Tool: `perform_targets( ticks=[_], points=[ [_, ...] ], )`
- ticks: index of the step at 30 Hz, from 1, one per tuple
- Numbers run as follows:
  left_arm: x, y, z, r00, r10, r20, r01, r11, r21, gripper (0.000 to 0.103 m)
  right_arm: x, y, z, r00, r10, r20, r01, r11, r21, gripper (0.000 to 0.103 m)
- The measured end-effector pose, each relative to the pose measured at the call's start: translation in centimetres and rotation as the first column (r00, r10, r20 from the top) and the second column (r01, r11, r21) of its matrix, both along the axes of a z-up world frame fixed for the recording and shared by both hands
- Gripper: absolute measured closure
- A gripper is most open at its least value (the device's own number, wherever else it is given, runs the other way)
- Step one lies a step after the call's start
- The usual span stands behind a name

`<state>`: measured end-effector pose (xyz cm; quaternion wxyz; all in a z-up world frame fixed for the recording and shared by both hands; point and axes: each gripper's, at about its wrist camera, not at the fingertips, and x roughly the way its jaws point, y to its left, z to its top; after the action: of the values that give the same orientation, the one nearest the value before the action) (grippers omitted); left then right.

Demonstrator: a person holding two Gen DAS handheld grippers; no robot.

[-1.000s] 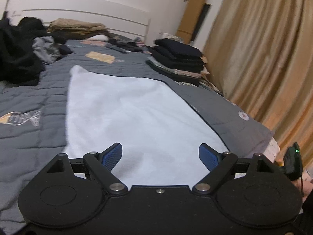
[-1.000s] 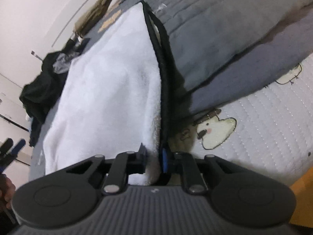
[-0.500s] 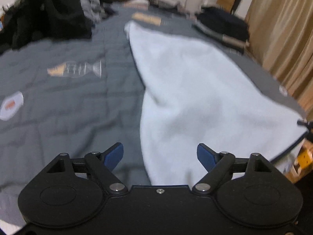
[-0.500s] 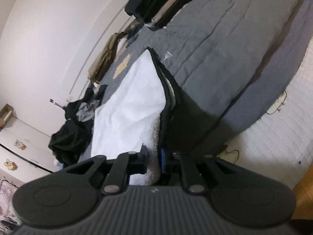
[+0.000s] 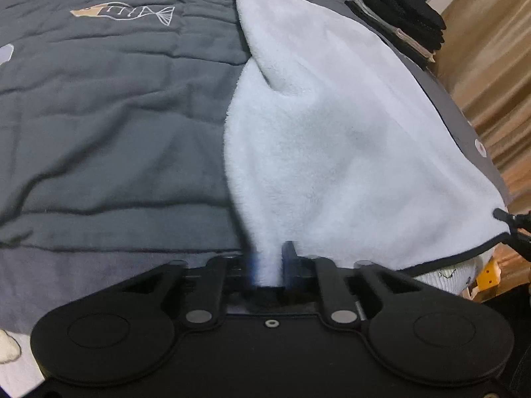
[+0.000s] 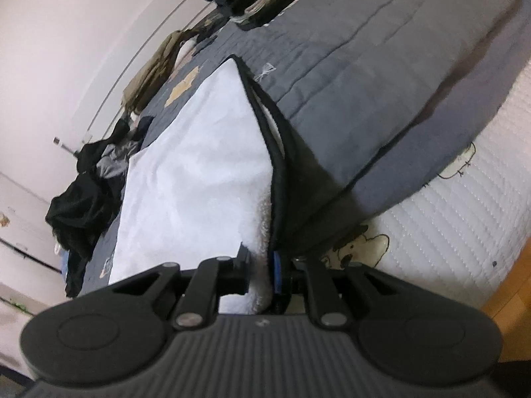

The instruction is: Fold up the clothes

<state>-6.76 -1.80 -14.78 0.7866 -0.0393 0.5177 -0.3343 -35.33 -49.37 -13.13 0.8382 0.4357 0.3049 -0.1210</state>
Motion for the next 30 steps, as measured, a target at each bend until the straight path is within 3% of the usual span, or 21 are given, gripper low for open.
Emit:
perform_targets(
  ticks=[6,9,12,15,20,25,30],
  points=[
    [-2.8,3.3,6.4,0.996,-0.005,0.085,0.015,0.993,-0.118,0.097,-1.7,-0.4,3.9,0.996,0.075,0.045,-0.074,0.997,-0.023,0.091],
    [-4.7,4.8,8.2,0.997,-0.029,0.071,0.036,0.995,-0.096,0.097,-2.2,-0.1,5.9,0.989,0.145,0.033,-0.143,0.989,-0.047,0.091],
    [-7.0,5.3,7.9,0.998,-0.061,0.033,0.063,0.996,-0.060,0.097,-2.9,0.4,6.4,0.981,0.192,0.001,-0.191,0.980,-0.050,0.091],
    [-8.9,6.3,7.8,0.998,-0.058,0.007,0.059,0.993,-0.104,0.097,-4.1,0.8,6.5,0.980,0.197,-0.011,-0.198,0.980,-0.034,0.091],
    [-11.2,8.8,8.9,1.000,-0.015,0.015,0.018,0.981,-0.194,0.097,-6.5,0.7,7.7,0.985,0.166,0.054,-0.168,0.986,0.025,0.091],
    [-10.1,9.0,10.0,0.997,0.021,0.069,-0.004,0.974,-0.227,0.097,-5.6,0.3,8.5,0.983,0.140,0.121,-0.147,0.988,0.047,0.091],
    [-5.9,6.4,11.6,0.984,0.086,0.156,-0.048,0.971,-0.235,0.097,-0.4,-0.6,9.0,0.981,0.100,0.165,-0.103,0.995,0.010,0.091]
  ],
)
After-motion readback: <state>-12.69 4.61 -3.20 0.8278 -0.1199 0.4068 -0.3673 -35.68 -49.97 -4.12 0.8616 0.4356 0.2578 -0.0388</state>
